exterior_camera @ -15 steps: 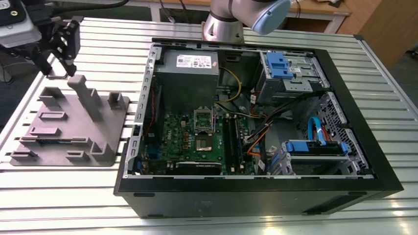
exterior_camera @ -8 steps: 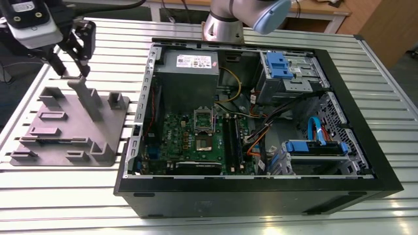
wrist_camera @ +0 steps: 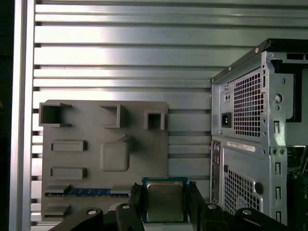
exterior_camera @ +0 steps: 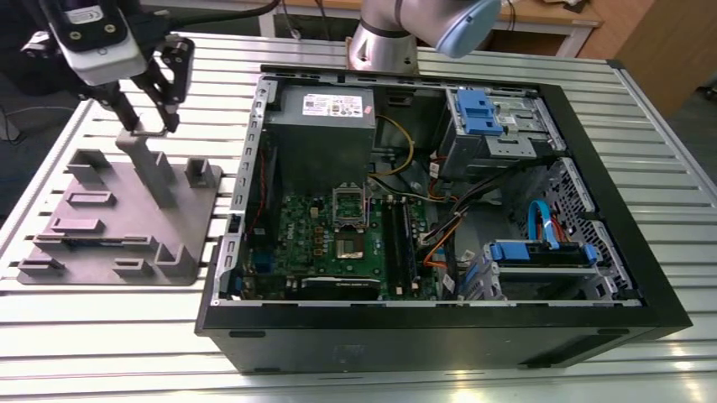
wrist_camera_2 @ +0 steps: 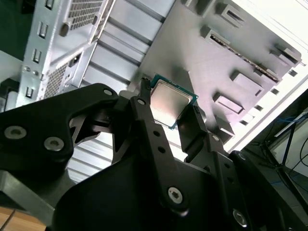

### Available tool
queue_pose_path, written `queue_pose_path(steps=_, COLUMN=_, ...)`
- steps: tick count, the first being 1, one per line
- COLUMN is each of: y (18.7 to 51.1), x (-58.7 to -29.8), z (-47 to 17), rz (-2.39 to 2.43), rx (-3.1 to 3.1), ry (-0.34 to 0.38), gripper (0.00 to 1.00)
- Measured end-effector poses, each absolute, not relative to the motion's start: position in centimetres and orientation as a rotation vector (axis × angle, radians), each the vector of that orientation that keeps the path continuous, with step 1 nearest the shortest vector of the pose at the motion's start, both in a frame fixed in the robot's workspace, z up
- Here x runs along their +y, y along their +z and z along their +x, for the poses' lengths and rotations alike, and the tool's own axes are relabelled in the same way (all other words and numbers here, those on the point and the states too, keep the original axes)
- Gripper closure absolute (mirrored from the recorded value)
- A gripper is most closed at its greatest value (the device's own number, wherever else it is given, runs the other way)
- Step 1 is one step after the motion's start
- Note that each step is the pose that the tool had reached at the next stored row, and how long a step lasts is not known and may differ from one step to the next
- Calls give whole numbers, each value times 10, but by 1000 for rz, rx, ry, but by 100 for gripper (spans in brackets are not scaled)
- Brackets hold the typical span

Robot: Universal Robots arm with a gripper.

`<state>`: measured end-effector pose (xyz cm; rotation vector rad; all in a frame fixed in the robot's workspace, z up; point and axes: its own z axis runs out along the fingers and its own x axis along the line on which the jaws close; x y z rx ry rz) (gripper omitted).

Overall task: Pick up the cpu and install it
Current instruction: 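Pick up the cpu and move it towards the insertion slot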

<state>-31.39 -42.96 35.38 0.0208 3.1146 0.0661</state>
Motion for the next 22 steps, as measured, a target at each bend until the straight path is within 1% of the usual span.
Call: queue_pose_path(steps=22, y=353, x=-430, z=-228, rz=21, rx=3115, ry=66, gripper=53)
